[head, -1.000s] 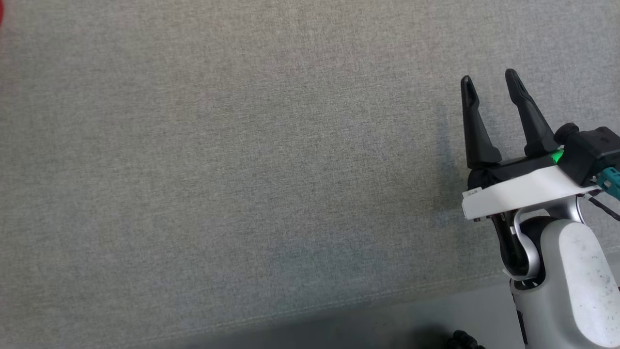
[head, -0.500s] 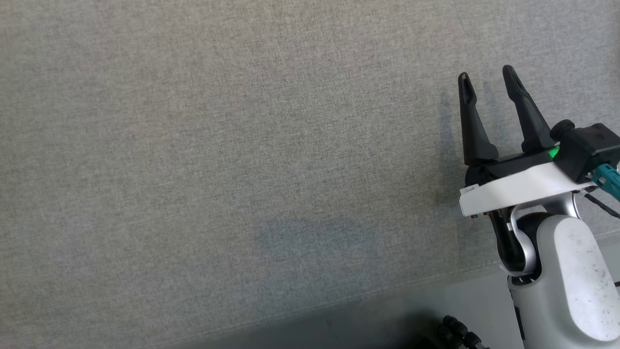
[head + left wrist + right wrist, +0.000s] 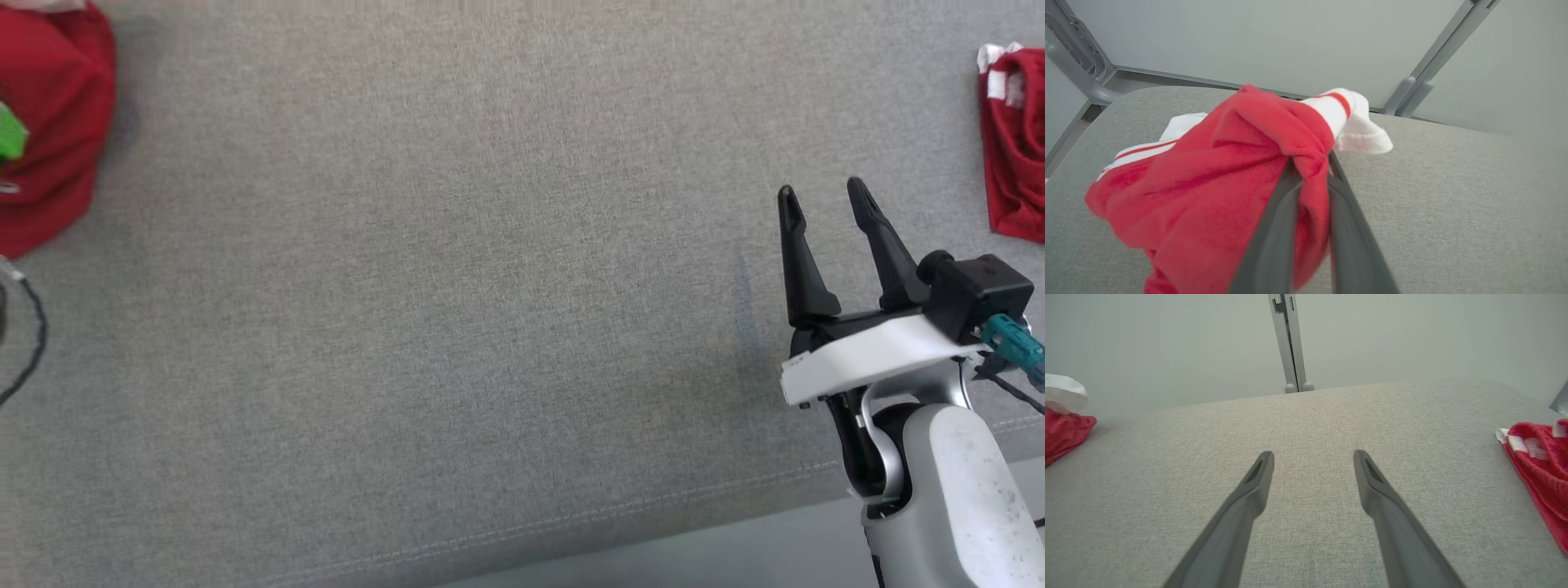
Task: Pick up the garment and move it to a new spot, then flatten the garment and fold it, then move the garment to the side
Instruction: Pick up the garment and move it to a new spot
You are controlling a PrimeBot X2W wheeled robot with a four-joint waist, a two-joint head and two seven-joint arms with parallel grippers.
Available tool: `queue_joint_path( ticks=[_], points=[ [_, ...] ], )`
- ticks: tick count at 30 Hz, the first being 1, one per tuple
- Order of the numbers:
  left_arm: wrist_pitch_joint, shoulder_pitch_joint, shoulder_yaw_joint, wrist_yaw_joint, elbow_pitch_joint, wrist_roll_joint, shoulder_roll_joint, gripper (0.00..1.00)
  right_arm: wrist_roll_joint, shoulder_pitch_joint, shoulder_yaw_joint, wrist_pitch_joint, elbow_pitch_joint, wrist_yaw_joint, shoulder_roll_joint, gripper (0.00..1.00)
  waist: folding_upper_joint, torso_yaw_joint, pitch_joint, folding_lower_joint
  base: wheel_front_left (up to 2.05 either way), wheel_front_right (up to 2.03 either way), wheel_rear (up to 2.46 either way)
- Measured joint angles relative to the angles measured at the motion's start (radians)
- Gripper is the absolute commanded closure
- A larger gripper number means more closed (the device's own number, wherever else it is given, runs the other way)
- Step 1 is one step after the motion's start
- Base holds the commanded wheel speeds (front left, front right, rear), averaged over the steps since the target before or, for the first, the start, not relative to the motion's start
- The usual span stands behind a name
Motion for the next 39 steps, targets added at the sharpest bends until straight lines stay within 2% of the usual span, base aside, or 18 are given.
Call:
queue_joint_path(
  ticks=[5, 10, 14, 15, 16, 19, 25, 30, 35, 39],
  points=[
    [0.005, 0.044, -0.030, -0.004, -0.101, -0.032, -0.091, 1.00, 0.005, 0.046, -0.014, 0.004, 0.004, 0.000, 0.000, 0.00, 0.0000, 0.015, -0.088, 0.0000, 0.00, 0.00, 0.00],
    [0.000, 0.093, -0.062, 0.035, -0.234, -0.037, -0.168, 1.00, 0.021, 0.083, -0.018, 0.008, 0.006, 0.000, 0.000, 0.00, 0.0000, 0.029, -0.174, 0.0000, 0.00, 0.00, 0.00],
    [-0.003, 0.117, -0.085, 0.098, -0.351, -0.043, -0.247, 1.00, 0.030, 0.104, -0.019, 0.009, 0.006, 0.000, 0.000, 0.00, 0.0000, 0.035, -0.235, -0.0001, 0.00, 0.00, 0.00],
    [-0.008, 0.127, -0.099, 0.138, -0.399, -0.043, -0.286, 1.00, 0.036, 0.113, -0.017, 0.009, 0.005, 0.000, 0.000, 0.00, 0.0000, 0.036, -0.262, -0.0001, 0.00, 0.00, 0.00],
    [-0.008, 0.127, -0.099, 0.138, -0.399, -0.043, -0.286, 1.00, 0.036, 0.113, -0.017, 0.009, 0.005, 0.000, 0.000, 0.00, 0.0000, 0.036, -0.262, -0.0001, 0.00, 0.00, 0.00],
    [-0.008, 0.146, -0.137, 0.186, -0.459, -0.031, -0.344, 1.00, 0.046, 0.119, -0.013, 0.007, 0.006, 0.000, 0.000, 0.00, 0.0000, 0.033, -0.292, -0.0001, 0.00, 0.00, 0.00],
    [-0.047, 0.206, -0.208, 0.236, -0.514, 0.013, -0.423, 1.00, 0.067, 0.121, 0.000, -0.010, 0.016, 0.000, 0.000, 0.00, 0.0000, 0.000, -0.307, -0.0001, 0.00, 0.00, 0.00],
    [-0.108, 0.266, -0.240, 0.255, -0.456, 0.024, -0.469, 1.00, 0.079, 0.118, 0.016, -0.022, 0.029, 0.000, 0.000, 0.00, 0.0000, -0.026, -0.295, -0.0001, 0.00, 0.00, 0.00],
    [-0.183, 0.264, -0.268, 0.253, -0.283, 0.060, -0.491, 1.00, 0.089, 0.081, 0.053, -0.027, 0.035, 0.000, -0.001, 0.00, 0.0000, -0.063, -0.268, -0.0001, 0.00, 0.00, 0.00],
    [-0.249, 0.194, -0.258, 0.247, -0.131, 0.074, -0.500, 1.00, 0.102, 0.041, 0.091, -0.037, 0.047, 0.000, 0.000, 0.00, 0.0000, -0.106, -0.240, -0.0001, 0.00, 0.00, 0.00]
  ],
)
